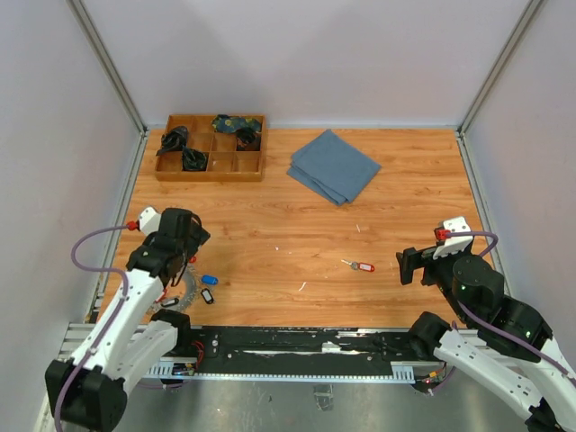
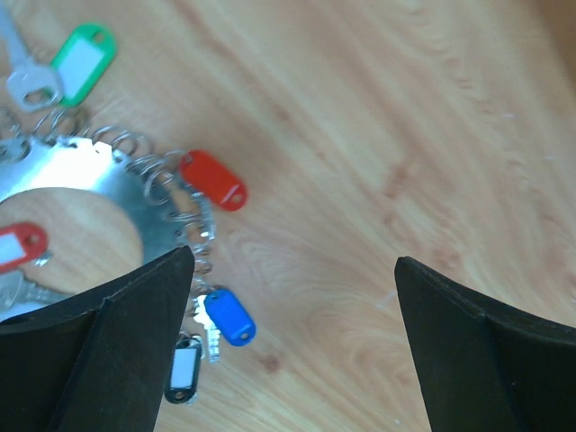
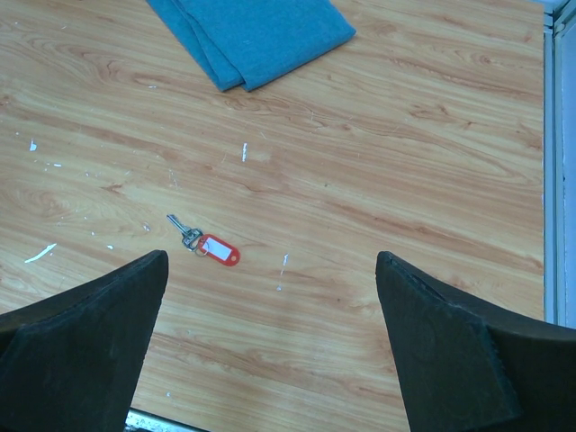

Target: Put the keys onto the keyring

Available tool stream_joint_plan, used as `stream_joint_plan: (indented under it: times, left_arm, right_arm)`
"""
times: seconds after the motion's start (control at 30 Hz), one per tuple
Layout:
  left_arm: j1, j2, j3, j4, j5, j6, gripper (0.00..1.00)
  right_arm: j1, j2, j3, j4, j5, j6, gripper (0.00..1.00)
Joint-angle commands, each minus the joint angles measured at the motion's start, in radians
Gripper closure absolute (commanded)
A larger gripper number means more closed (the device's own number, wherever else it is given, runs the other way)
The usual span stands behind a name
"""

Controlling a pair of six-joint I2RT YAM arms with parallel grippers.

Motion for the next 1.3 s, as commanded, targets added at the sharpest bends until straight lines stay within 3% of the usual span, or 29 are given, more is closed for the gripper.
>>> stream_joint_plan:
  times: [0.0,0.27,0.7,0.83,1.27]
  left_arm:
    - [-0.003,0.114,-0.055,-0.053,-0.12,-0.188,0.0]
    - [-0.001,0.266,-0.153,-0.009,-0.149,-0.284,0.0]
    - [-0.012,0.372,-0.201,0.162,-0.058,-0.201,0.0]
    - [-0.119,0.4,-0.179,0.19,-0.065,-0.237,0.0]
    - [-0.586,0.823,0.128,0.265,-0.071,-0.342,0.0]
  right_arm:
    - [0.004,0.006,-0.01,0.004,0.026,-0.006,0.02]
    - [0.005,0.003,-0.011,0.005,0.019,-0.006,0.02]
    - [0.005,0.015,-0.011,0.004,0.01,-0.005,0.02]
    - [0.003,0.023,-0.011,0.004,0.006,-0.005,0.02]
    - [0.004,0.03,-0.013,0.006,0.008,-0.005,0.02]
